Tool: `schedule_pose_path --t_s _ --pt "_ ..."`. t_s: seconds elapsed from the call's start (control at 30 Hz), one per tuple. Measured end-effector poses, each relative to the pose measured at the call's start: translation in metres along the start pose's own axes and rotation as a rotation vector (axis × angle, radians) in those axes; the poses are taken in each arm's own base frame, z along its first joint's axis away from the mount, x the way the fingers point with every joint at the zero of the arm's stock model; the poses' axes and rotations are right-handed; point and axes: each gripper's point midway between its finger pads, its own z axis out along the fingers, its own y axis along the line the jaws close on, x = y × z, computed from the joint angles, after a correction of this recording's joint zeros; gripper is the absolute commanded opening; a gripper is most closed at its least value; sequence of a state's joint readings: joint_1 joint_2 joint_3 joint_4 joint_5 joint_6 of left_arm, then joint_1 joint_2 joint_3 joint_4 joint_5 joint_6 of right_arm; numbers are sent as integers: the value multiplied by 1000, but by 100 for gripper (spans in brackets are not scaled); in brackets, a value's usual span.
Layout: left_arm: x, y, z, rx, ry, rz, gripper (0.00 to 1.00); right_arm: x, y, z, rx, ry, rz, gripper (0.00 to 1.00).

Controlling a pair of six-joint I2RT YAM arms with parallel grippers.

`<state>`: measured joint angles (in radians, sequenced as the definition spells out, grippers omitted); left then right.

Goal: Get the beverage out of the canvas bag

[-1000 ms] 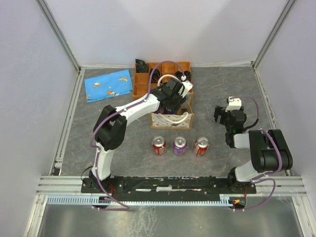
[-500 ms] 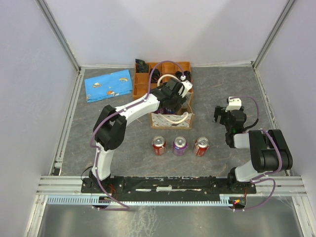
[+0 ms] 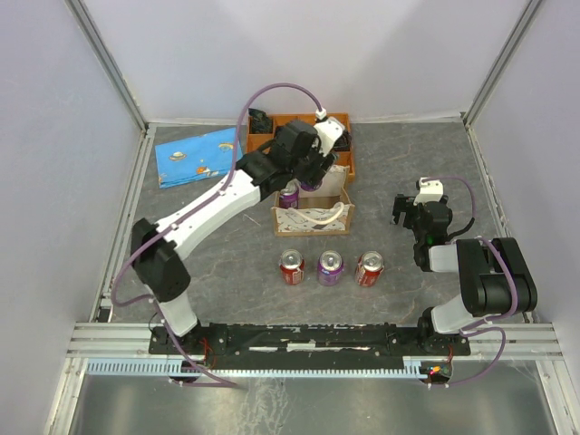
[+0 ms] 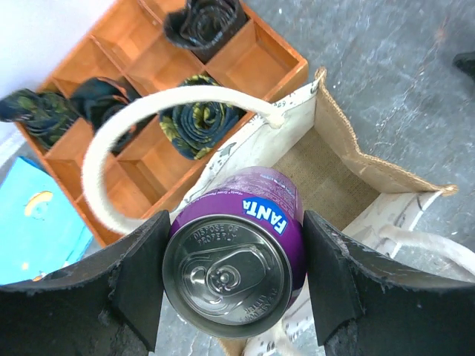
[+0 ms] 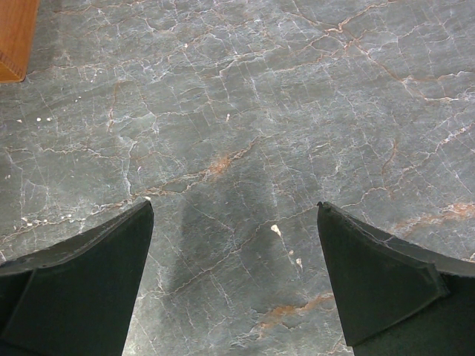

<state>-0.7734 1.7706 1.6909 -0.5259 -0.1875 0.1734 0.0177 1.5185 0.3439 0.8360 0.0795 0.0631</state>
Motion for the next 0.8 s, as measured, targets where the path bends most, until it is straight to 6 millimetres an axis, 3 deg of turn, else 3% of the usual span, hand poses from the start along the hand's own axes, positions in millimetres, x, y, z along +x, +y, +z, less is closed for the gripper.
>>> schedule_pose_path --t_s 0.17,0.43,0.57,0.8 --pt "-24 11 -41 -38 -71 -7 3 0 0 0 0 0 0 99" --pt "-27 34 -101 -172 -94 -16 3 0 0 0 0 0 0 99" --pt "-4 45 -127 -242 -69 -46 3 0 0 0 0 0 0 99" --pt "68 37 -146 -284 48 -95 3 0 0 0 0 0 0 99"
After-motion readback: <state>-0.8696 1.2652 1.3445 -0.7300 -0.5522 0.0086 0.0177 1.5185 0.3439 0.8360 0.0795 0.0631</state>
